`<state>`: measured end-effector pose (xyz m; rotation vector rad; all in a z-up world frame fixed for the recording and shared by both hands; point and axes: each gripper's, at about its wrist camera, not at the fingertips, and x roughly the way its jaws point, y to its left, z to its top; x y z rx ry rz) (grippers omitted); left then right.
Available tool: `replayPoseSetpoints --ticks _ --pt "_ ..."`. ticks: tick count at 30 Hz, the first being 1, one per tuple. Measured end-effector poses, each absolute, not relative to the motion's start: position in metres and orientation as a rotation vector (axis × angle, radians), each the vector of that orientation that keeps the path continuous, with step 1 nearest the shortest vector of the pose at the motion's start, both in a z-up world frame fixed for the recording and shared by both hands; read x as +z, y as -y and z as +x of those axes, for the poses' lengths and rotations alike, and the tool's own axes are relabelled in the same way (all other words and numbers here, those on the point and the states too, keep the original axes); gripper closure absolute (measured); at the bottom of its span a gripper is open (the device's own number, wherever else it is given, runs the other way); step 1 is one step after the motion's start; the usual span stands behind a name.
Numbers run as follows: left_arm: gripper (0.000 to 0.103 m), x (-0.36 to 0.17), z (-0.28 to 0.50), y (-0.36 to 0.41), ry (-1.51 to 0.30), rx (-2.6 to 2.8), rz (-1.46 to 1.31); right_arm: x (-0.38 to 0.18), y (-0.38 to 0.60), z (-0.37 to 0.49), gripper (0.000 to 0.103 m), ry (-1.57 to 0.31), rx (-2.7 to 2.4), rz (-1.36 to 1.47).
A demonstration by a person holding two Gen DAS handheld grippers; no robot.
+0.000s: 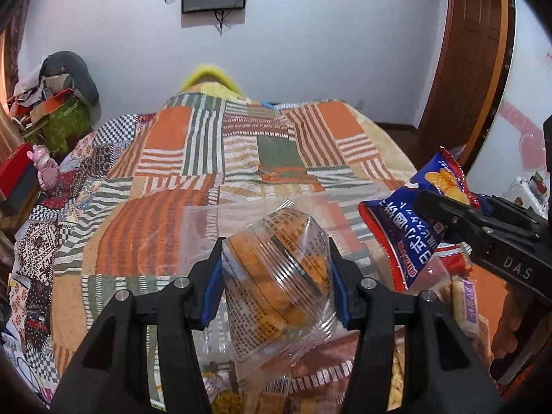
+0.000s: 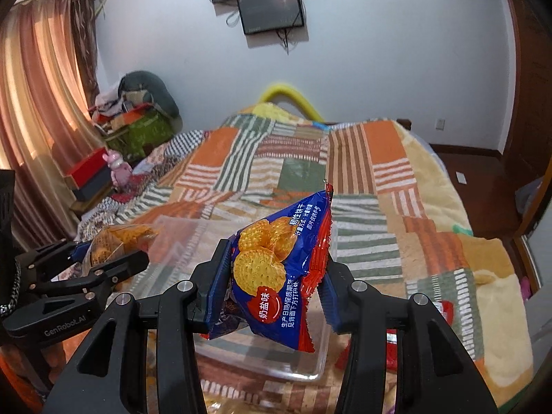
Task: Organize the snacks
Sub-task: 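Lower the blue cookie bag and clear snack bag into the clear box, open both grippers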
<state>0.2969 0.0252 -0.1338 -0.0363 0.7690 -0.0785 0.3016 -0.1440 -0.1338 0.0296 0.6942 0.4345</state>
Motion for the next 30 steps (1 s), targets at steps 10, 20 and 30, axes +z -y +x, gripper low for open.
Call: replayPoseSetpoints --ticks 10,20,30 --pt "0.051 -0.172 0.33 -0.027 -0.898 -0.065 -0.043 -0.16 0.131 0.319 0.059 -0.813 0.465 -0.037" --pt "0.042 -0.192 0.334 -0.03 -0.965 -0.053 -0.065 -0.17 0.13 0.319 0.057 -0.852 0.473 -0.062" --pt "0.032 -0.157 0.304 -0.033 -0.892 -0.062 -0.045 -0.145 0.145 0.303 0.042 -0.804 0.468 -0.035"
